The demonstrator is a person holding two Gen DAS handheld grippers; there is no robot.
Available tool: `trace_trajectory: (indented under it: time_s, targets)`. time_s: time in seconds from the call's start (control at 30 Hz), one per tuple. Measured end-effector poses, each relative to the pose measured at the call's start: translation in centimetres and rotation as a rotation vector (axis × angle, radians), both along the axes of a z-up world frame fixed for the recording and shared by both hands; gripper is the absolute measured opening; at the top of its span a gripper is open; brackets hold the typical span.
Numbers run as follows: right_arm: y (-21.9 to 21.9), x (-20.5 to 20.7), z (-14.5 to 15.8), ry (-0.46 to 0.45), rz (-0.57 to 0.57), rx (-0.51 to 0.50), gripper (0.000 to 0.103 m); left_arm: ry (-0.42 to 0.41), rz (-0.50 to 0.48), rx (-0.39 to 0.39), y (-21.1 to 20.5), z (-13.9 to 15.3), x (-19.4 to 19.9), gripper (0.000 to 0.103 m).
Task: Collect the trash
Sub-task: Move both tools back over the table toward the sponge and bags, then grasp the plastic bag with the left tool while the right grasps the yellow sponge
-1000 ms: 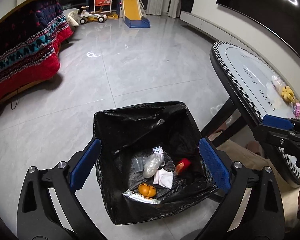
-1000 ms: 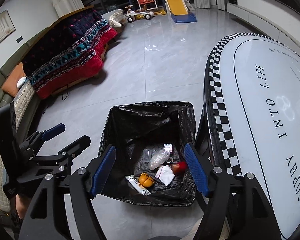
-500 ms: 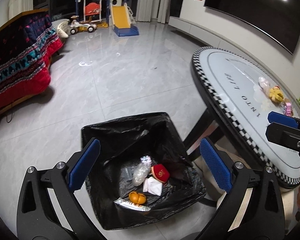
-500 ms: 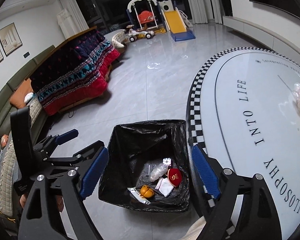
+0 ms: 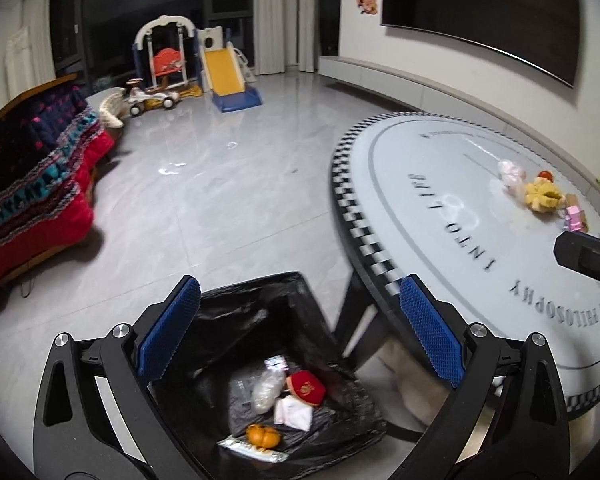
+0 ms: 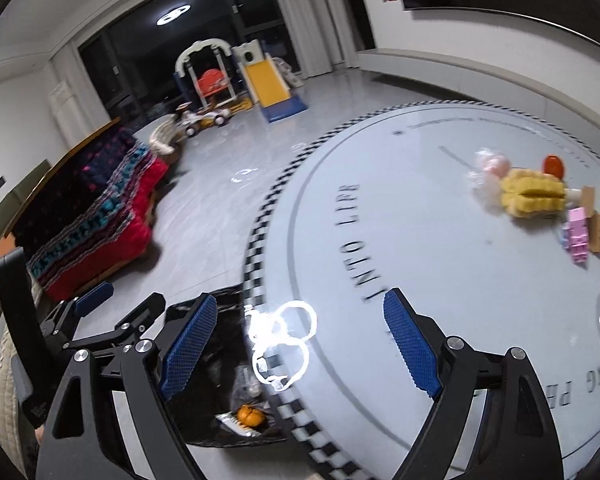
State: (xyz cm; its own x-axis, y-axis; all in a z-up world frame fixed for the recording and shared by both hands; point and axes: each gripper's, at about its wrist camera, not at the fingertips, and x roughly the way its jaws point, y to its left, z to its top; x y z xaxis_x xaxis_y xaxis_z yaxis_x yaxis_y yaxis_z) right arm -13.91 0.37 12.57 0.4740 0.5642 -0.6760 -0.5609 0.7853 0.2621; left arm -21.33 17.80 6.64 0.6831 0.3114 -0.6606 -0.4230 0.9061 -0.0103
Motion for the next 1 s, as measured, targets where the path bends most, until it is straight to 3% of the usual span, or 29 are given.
trace_trajectory:
  time_s: [0.23,0.4,0.53,0.7,0.83,1.0]
  targets:
    - [-5.2,4.3,0.0,0.016,-0.147,-0.007,0.086,0.03,-0.117,-0.11,-2.6,0.5,5.8,0.097]
    - [-8.5,7.8,-0.8,0.058,-0.255,0.011,0.083,0.028,-0.19,-0.056,-5.7,0.9,9.6,0.097]
    - [-10.6,10.5,-1.8,0.093,-0.343,-0.008,0.083,0.032,-0.245,-0.075,-7.5,1.2,12.9,0.097]
    - [-12.0,14.1,-3.0,0.148,-0.393,0.014,0.083,0.046,-0.285,-0.098,-8.8,1.0,17.0,0.097]
    - [-11.7,16.3,-3.6,0.139,-0.402,-0.019,0.083,0.069,-0.31,-0.124,-9.5,0.4,20.1,0.097]
    - [-11.6,19.2,-4.2,0.143,-0.423,-0.046,0.076,0.105,-0.333,-0.17,-9.8,-0.4,24.0,0.097]
